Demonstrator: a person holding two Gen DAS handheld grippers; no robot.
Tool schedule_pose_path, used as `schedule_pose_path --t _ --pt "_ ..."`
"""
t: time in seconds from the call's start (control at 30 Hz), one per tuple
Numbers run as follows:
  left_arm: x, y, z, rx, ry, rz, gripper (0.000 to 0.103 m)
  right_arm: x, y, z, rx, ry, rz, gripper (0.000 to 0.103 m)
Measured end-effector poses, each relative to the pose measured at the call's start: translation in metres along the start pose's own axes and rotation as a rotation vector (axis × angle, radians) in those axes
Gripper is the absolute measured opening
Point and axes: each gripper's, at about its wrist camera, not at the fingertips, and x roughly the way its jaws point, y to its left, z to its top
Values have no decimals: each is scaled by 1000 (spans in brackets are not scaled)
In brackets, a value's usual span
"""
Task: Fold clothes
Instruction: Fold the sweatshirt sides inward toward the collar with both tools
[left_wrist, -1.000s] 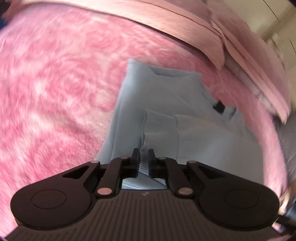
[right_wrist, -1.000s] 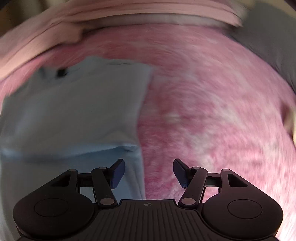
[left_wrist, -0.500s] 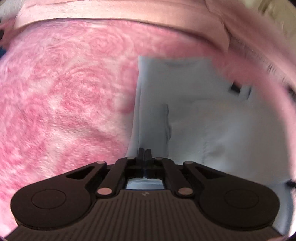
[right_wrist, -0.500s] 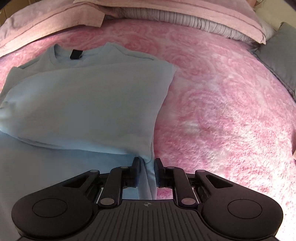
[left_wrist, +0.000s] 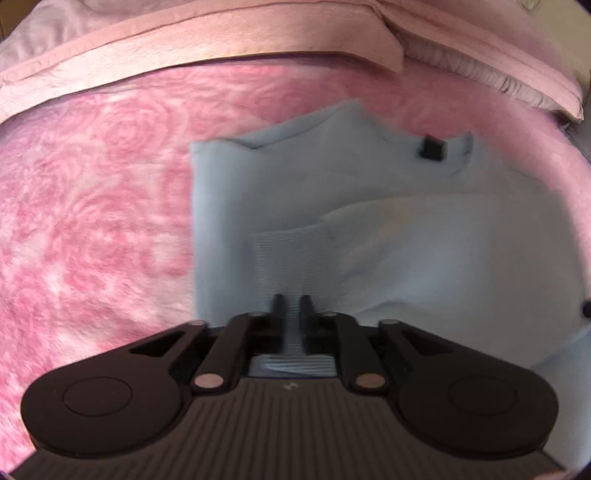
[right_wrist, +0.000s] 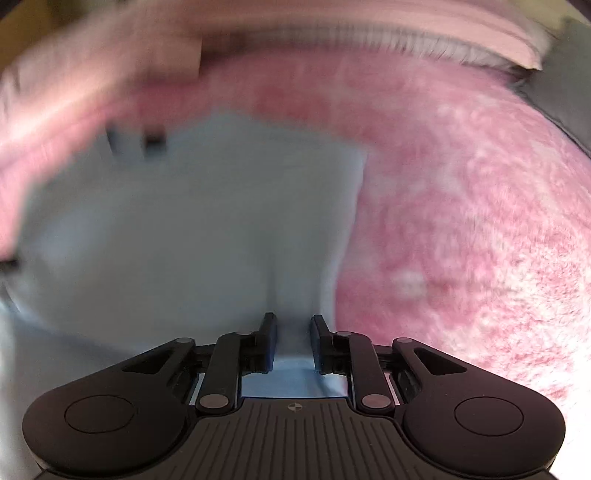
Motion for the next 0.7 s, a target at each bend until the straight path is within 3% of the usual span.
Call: schedule_pose_path --t 0.1,0.23,0.33,0.43,0.5,0.63,0.7 --pt "4 -6 6 33 -4 10 3 -12 -15 12 45 -16 5 17" --pt "7 -6 24 -9 -21 -81 3 -18 -21 45 54 -113 12 18" --pt "29 -16 33 26 4 -112 4 9 -14 74 27 -156 47 18" --pt "61 -12 35 27 34 -84 5 51 -3 92 -49 -123 23 18" --pt "70 -2 42 26 3 -90 3 69 -8 93 -59 -120 -7 17" --pt "60 11 59 14 -74 -23 2 52 -25 93 62 -180 -25 18" --pt "48 16 60 -21 -66 -70 3 34 -28 82 84 -190 -3 18"
